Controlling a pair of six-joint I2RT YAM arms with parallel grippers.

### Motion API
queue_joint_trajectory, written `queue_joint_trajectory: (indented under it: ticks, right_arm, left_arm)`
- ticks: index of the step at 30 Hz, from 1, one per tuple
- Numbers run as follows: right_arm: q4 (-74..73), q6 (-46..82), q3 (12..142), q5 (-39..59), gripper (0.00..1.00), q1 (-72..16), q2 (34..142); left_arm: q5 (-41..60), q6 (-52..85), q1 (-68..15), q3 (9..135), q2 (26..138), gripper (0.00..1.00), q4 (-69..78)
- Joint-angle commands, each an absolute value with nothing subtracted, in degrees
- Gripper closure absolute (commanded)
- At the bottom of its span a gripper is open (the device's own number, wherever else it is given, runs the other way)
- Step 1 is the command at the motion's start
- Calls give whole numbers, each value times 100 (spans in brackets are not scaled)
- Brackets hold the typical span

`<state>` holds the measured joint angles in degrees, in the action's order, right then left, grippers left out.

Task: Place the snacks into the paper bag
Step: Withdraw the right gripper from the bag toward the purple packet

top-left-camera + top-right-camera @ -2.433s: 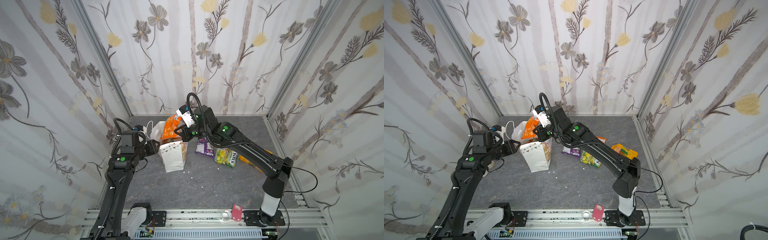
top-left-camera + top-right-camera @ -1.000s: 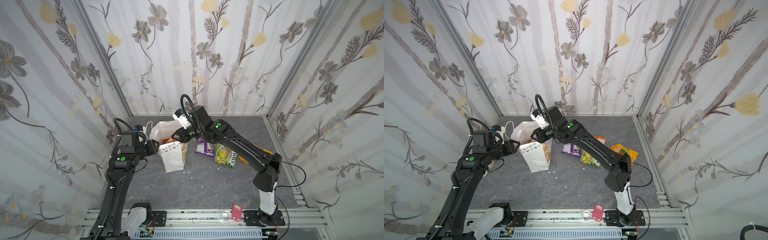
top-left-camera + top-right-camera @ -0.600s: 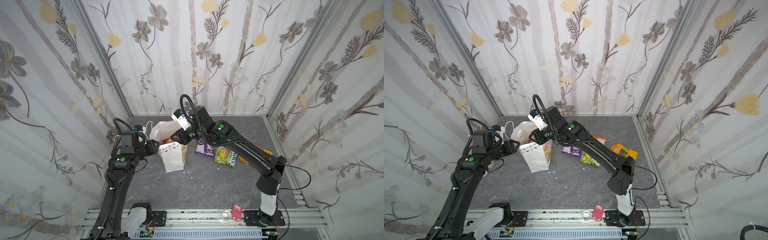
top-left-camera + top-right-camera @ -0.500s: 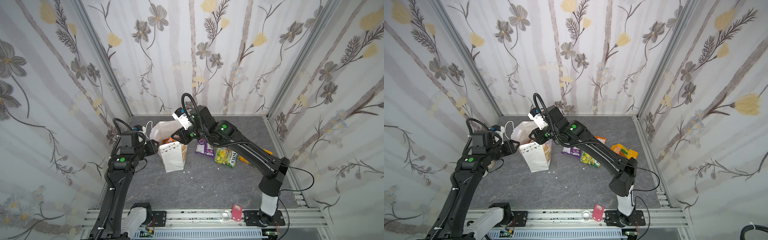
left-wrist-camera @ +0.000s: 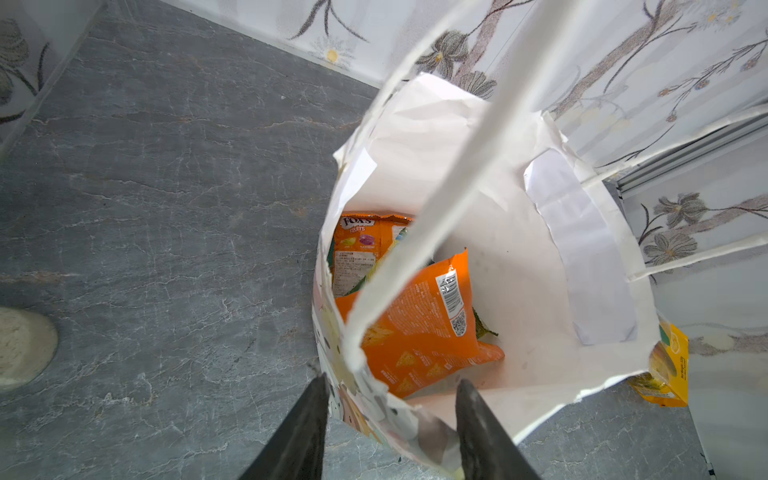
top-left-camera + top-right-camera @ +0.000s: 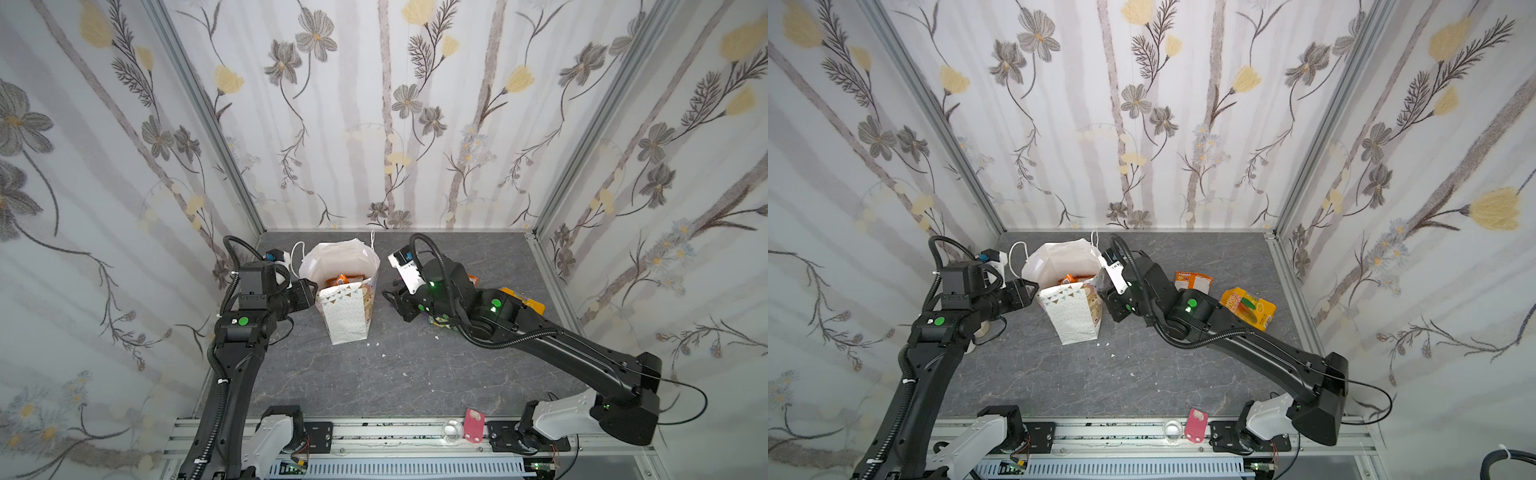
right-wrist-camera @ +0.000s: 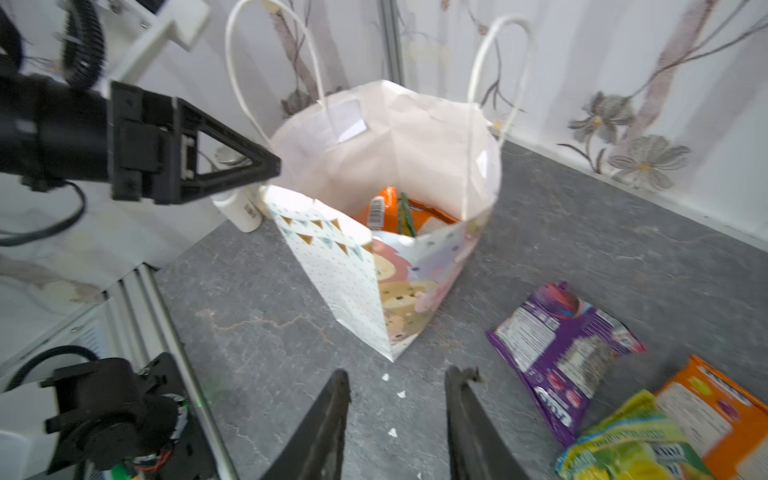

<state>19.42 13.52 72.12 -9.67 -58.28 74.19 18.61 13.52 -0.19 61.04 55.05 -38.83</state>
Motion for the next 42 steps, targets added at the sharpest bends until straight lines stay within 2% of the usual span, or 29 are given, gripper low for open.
queue_joint_trajectory:
  ticks: [1, 6, 25, 42]
  right_arm:
    - [1431, 1517, 6505, -1851, 60, -5840, 7037]
    - [1801, 1501, 5849, -2116, 53, -5827, 7002]
    - [1049, 235, 5654, -2364, 51, -5819, 8595]
    - [599, -61, 6054, -1332, 48, -5196, 9851]
  left_arm:
    - [1849, 1337, -18, 6162, 5509, 50, -3797]
    - [1943, 1397, -18, 6185, 5589, 50, -3740]
    - [1912, 1511, -15, 6237, 5581, 50, -3819]
    - [1867, 1565, -20, 6188, 5550, 50, -3871]
